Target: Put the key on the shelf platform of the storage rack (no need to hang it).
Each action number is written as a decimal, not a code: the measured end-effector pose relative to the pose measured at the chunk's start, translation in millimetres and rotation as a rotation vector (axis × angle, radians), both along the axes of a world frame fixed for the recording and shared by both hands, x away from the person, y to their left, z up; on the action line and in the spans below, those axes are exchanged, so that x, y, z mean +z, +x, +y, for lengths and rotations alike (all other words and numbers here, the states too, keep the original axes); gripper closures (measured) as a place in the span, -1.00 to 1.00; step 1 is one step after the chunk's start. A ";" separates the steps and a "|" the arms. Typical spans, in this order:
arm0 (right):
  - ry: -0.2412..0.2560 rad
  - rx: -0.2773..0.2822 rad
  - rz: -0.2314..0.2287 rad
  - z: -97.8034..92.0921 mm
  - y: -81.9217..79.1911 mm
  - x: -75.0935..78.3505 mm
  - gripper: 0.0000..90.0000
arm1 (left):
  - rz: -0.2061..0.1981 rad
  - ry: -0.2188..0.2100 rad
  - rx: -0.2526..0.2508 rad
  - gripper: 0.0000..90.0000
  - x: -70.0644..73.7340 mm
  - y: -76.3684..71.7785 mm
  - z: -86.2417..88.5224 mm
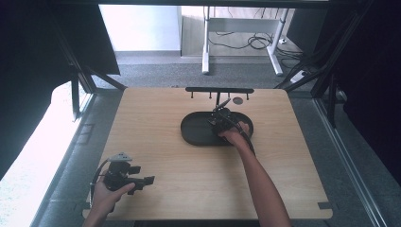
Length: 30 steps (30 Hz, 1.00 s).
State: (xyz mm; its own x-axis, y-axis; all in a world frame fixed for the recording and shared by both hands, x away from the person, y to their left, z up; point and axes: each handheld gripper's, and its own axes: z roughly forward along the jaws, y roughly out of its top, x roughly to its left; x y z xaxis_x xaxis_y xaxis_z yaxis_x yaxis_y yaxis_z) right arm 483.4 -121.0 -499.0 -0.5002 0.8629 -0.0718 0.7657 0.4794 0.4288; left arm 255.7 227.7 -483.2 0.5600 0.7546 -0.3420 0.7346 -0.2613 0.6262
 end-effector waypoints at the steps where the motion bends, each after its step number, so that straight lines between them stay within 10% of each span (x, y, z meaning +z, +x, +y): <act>1: 0.003 0.002 -0.004 0.5 -1.7 2.6 -0.13 | 0.000 0.000 0.001 -0.56 0.0 0.0 0.1; 30: 0.153 0.174 -0.148 -34.6 -83.7 52.4 -0.11 | -0.003 0.002 0.010 -0.56 1.3 -0.2 1.1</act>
State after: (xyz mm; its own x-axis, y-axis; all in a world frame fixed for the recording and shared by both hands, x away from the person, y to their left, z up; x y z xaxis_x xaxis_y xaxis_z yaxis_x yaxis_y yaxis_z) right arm 399.7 -155.6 -446.6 -0.6355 0.7714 -0.0308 0.6009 0.5194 0.6076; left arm 255.5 228.7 -481.9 0.5534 0.7610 -0.3386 0.7353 -0.2555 0.6277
